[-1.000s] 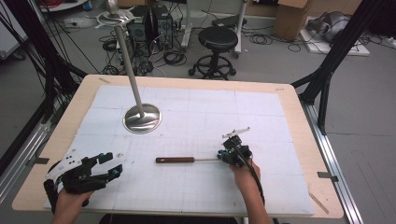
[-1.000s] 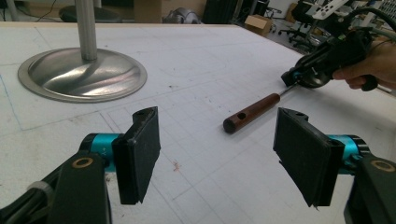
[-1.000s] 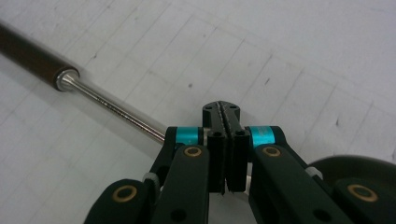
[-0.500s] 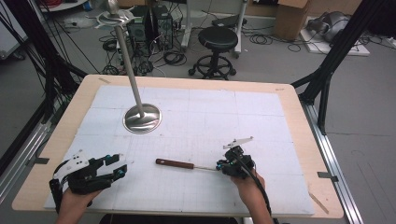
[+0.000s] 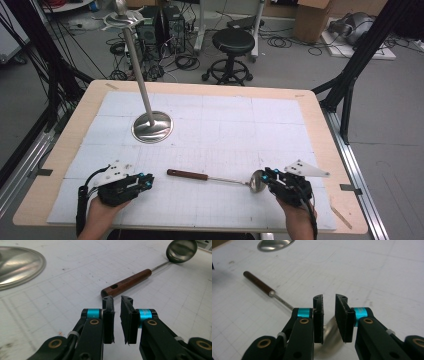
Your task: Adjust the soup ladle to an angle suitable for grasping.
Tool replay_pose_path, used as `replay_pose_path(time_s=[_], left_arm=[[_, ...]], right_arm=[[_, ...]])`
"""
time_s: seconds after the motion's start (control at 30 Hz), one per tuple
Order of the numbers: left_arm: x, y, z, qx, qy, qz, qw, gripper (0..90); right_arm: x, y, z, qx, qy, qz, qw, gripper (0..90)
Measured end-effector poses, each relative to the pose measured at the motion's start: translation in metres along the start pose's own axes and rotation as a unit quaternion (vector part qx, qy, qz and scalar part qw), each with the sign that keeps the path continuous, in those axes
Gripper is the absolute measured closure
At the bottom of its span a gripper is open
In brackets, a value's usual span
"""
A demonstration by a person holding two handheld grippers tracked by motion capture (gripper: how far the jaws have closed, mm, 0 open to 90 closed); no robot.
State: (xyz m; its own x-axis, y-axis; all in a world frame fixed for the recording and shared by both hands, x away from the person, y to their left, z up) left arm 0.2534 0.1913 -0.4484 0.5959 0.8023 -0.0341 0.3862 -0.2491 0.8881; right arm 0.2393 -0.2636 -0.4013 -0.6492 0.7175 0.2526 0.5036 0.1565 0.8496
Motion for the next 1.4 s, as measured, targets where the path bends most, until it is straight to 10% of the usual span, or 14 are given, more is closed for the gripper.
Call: replay_pose_path(time_s=[0.2,0.6,1.4], left_arm=[[-0.020,0.005,0.030,0.031,0.000,0.004,0.9995,81.4],[-0.037,0.017,0.061,0.094,0.057,0.029,0.9935,82.1],[-0.022,0.047,0.104,0.106,0.127,0.053,0.9848,81.7]], right_arm=[[-0.007,-0.001,-0.018,-0.043,-0.012,0.006,0.9990,75.8],[-0.006,-0.001,-0.020,-0.045,-0.006,-0.006,0.9989,74.6],[-0.016,-0.005,-0.027,-0.053,-0.018,0.012,0.9983,73.5]])
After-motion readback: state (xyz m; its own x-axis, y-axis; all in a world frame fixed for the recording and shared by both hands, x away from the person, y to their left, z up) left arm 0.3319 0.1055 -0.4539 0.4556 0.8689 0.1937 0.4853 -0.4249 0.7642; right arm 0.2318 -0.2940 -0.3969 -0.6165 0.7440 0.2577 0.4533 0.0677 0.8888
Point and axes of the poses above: each handheld gripper's, and its own axes: z roughly forward along the jaws, y roughly out of its top, x roughly to its left, the point moved 2 cm from there along z, roughly forward along the jaws, and after that the axes turned 14 degrees about y, right-handed, at the moved point
